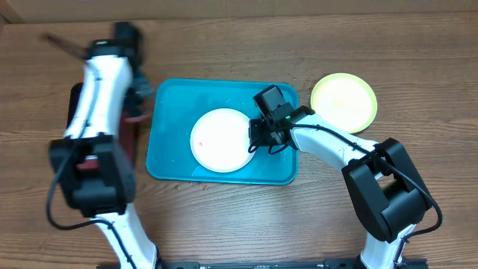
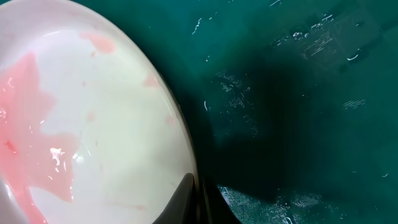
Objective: Clean dirty plates on tray and stack at the side
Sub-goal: 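Move the left sponge back and dip it in the red basin, then scrub the pink-white plate again with the left sponge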
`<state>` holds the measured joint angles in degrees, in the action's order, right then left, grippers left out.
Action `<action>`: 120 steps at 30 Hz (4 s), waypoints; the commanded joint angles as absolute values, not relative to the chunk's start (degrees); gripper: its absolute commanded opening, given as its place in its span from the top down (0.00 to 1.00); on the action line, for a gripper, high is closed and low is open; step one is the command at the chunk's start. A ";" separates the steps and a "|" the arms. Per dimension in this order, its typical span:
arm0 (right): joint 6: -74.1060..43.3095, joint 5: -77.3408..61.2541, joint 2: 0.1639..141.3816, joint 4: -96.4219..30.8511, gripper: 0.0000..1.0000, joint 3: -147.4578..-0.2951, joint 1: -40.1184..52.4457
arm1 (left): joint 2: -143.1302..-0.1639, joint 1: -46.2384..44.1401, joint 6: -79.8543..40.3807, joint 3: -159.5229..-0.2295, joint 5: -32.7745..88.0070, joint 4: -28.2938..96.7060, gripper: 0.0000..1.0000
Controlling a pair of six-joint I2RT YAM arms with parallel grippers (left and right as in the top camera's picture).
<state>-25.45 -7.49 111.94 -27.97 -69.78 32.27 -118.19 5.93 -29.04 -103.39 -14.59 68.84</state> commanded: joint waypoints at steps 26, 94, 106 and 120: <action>-25.28 -6.50 111.96 -26.02 0.88 -69.43 32.01 | -117.30 19.09 -19.42 -98.30 1.52 68.47 0.96; -25.15 -6.09 111.96 -26.02 0.89 -69.43 32.01 | -107.39 16.53 -20.58 -95.96 5.19 69.84 0.96; -25.15 -6.07 111.96 -26.41 0.89 -69.43 32.01 | -107.37 -2.31 -16.49 -94.74 14.26 71.37 0.96; -25.15 -6.07 111.96 -26.22 0.89 -69.43 32.01 | -107.46 -17.50 -24.91 -73.32 7.09 49.36 0.96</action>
